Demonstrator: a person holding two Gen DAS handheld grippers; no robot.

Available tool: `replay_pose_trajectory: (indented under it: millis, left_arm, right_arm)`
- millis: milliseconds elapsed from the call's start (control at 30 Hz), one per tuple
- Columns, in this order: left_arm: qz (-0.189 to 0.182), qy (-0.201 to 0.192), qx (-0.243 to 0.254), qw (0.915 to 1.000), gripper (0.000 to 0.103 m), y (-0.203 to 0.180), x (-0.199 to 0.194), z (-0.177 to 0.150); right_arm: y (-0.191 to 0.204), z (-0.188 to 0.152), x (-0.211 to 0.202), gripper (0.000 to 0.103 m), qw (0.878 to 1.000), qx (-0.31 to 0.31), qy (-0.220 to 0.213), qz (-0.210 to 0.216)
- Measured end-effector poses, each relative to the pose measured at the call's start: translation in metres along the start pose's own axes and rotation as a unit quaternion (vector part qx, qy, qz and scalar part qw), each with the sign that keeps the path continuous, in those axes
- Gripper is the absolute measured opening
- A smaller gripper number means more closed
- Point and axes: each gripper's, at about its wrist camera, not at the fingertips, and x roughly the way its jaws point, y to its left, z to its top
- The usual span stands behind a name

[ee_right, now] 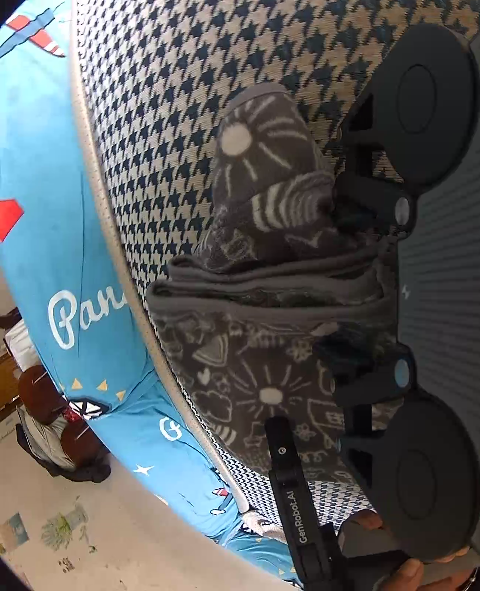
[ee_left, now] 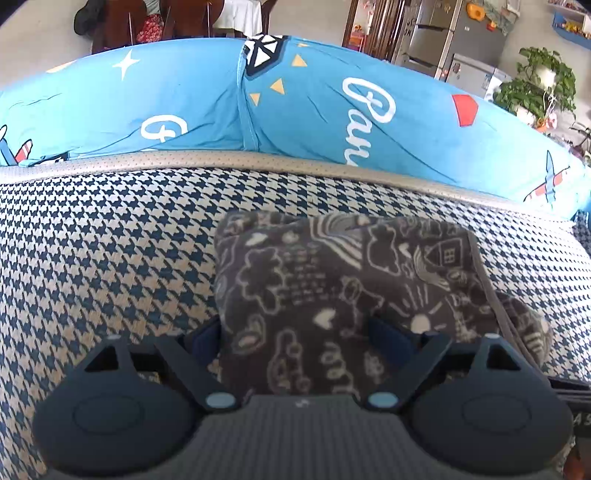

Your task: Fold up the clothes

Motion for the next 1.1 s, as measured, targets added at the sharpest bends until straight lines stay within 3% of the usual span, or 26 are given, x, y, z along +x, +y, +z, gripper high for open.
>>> replay_pose_trajectory:
  millis: [100,233,533,867,1100]
  left_arm:
    - [0.005,-0.032,0.015,0.9994,0.097,0.003,-0.015,0.001]
    - [-0.013,-0.047,0.006,0.9988,0.098,0.01,-0.022,0.004]
    - [-0.054,-0.002,-0.07,0.9961,0.102,0.036,-0.001,0.007]
    - [-0.089,0.034,-0.081,0.9921,0.103,0.045,0.021,-0.004]
    - [-0.1,0.038,-0.078,0.9912,0.103,0.044,0.025,-0.006]
  right_arm:
    - [-0.008,0.002,-0.006,0.069,1.0,0.018,-0.002,0.007]
    - [-0.02,0.0,-0.015,0.073,0.998,0.055,-0.011,0.011]
    - [-0.023,-0.001,-0.002,0.084,0.996,0.086,-0.006,0.025]
    - [-0.012,0.0,0.016,0.094,0.996,0.084,-0.005,0.028]
    - [-0.001,-0.002,0.021,0.093,0.999,0.052,-0.012,0.01]
